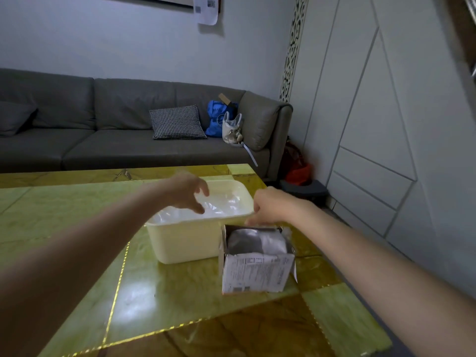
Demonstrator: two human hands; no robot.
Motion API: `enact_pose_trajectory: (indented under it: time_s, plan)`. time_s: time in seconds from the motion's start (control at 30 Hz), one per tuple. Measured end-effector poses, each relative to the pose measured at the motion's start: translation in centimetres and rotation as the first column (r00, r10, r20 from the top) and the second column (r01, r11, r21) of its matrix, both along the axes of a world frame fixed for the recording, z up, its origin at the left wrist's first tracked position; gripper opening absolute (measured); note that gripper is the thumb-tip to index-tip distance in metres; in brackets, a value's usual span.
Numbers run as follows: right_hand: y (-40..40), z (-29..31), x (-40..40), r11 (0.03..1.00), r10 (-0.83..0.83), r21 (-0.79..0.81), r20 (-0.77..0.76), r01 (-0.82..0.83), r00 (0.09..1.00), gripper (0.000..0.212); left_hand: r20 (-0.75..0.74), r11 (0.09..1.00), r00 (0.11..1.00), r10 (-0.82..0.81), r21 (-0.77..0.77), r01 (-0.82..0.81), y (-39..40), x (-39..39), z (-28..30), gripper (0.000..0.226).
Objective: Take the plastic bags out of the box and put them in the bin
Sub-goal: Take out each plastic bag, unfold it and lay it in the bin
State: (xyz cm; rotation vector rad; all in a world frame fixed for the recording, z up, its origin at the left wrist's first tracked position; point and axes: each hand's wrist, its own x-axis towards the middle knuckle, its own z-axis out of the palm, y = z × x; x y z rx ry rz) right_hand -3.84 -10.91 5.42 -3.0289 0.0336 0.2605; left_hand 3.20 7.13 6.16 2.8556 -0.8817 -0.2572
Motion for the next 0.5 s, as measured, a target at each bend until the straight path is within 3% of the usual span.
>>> enact_pose_trajectory:
  time_s: [0.1,0.17,0.3,0.4,0.5]
  plan:
    - [0.1,-2.3,-1.3,0.999,-0.021,-0.028,-0.035,0.02,0.999,0.03,0.014,0.994,0.997,-0.077,-0.08,0.078,-1.7,-2.3,-0.7,0.033]
    - [0.2,-3.4,-1.5,0.999,-0.016,-0.028,0.014,0.016,1.0,0.009,0.015,0.992,0.996,-0.091,-0.082,0.092,-3.0,-3.5,-1.5,0.034]
    - [-0.1,-3.4,-1.7,0.997,-0.042,0.075,0.129,0.033,0.991,0.008,-0.054,0.993,0.997,-0.058,-0.108,0.052,-4.7,-5.1,-2.7,0.033]
    - [-0.8,-2.2,-1.7,0.968,-0.057,0.25,0.17,0.013,0.984,0.025,-0.107,0.991,0.994,-0.029,-0.135,0.014,-5.3,-5.3,-3.3,0.028]
    - [-1.4,-1.7,-2.0,0.945,-0.048,0.326,0.201,-0.02,0.978,0.032,-0.08,0.982,0.996,0.033,-0.181,-0.047,-5.5,-5.3,-3.5,0.022]
